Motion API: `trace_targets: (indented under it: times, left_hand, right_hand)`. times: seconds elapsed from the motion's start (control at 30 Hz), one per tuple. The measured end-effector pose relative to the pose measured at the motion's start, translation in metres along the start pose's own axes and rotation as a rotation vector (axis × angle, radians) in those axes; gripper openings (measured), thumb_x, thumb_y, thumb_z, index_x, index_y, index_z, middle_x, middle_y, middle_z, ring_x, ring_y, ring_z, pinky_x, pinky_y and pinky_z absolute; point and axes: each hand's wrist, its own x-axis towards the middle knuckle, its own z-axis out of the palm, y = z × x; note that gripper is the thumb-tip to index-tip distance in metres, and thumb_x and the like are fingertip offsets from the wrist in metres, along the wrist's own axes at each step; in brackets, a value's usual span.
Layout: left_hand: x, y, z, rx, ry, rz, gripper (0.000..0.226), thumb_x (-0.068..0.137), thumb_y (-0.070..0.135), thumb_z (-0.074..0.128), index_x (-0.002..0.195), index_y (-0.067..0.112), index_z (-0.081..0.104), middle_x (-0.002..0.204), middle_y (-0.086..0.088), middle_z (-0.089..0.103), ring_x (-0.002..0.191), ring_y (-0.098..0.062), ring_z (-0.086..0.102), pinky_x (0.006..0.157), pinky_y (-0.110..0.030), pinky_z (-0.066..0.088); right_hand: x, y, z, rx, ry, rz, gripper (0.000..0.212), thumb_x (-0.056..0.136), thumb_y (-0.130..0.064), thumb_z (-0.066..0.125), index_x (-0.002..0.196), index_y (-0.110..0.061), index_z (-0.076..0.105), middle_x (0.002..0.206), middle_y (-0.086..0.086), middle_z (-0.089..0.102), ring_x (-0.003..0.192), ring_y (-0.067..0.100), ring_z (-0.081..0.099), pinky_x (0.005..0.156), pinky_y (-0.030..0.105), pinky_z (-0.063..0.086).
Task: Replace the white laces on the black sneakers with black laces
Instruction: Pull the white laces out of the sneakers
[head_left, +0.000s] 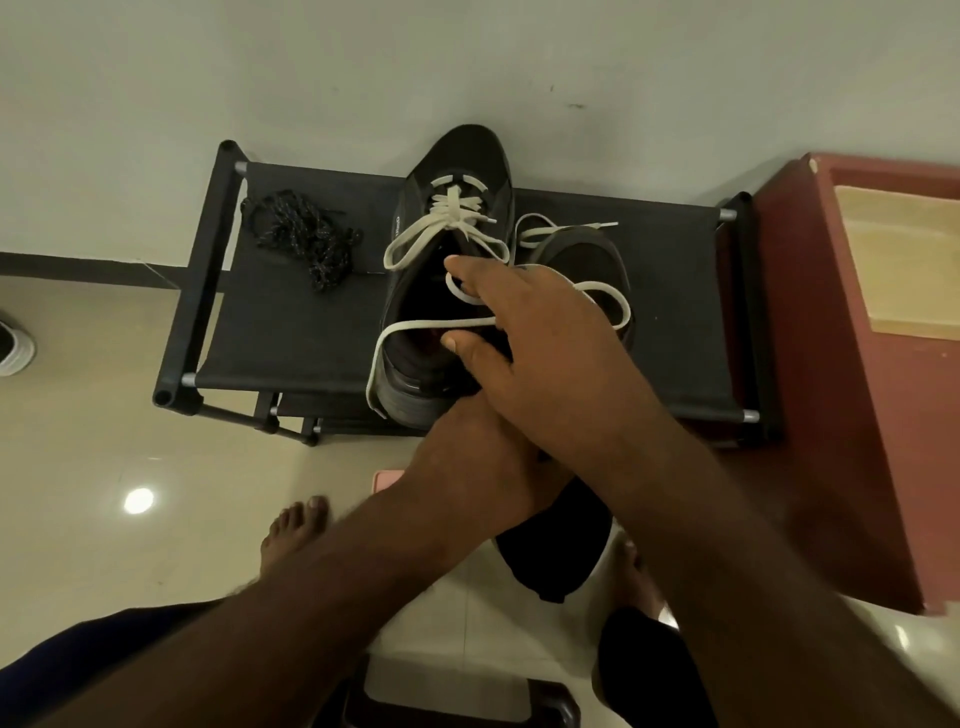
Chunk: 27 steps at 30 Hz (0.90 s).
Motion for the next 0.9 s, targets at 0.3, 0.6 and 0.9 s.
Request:
trace_targets:
  times: [0.3, 0.6, 0.9]
  left_hand:
    - [0.004, 0.006, -0.010, 0.032, -0.001, -0.035, 0.074, 0.080, 0.033, 0.069, 0.135, 0.032, 0.019, 0.098, 0.002, 0.065, 0.082, -0.017, 0.067, 0.075, -0.037, 0.059]
    - [0.004, 0.005, -0.010, 0.051, -0.003, -0.039, 0.077, 0.080, 0.033, 0.068, 0.138, 0.030, 0.018, 0.084, 0.006, 0.061, 0.072, -0.015, 0.065, 0.068, -0.035, 0.059]
    - [0.004, 0.004, -0.009, 0.025, 0.029, -0.034, 0.070, 0.080, 0.034, 0.066, 0.133, 0.031, 0.021, 0.095, 0.002, 0.065, 0.078, -0.017, 0.066, 0.070, -0.038, 0.059]
  right_hand:
    - [-0.011, 0.061, -0.039, -0.046, 0.099, 0.231, 0.051, 0.087, -0.031, 0.071, 0.136, -0.029, 0.055, 0.120, -0.012, 0.047, 0.099, 0.005, 0.050, 0.084, 0.020, 0.042]
    - [-0.007, 0.036, -0.035, 0.597, 0.255, 0.130, 0.022, 0.095, -0.011, 0.067, 0.108, -0.029, 0.063, 0.099, -0.007, 0.072, 0.087, 0.001, 0.070, 0.073, 0.016, 0.054]
    - [-0.002, 0.071, -0.006, 0.015, 0.293, 0.211, 0.024, 0.089, -0.035, 0.070, 0.109, -0.023, 0.071, 0.121, -0.006, 0.053, 0.120, 0.014, 0.048, 0.094, 0.025, 0.043]
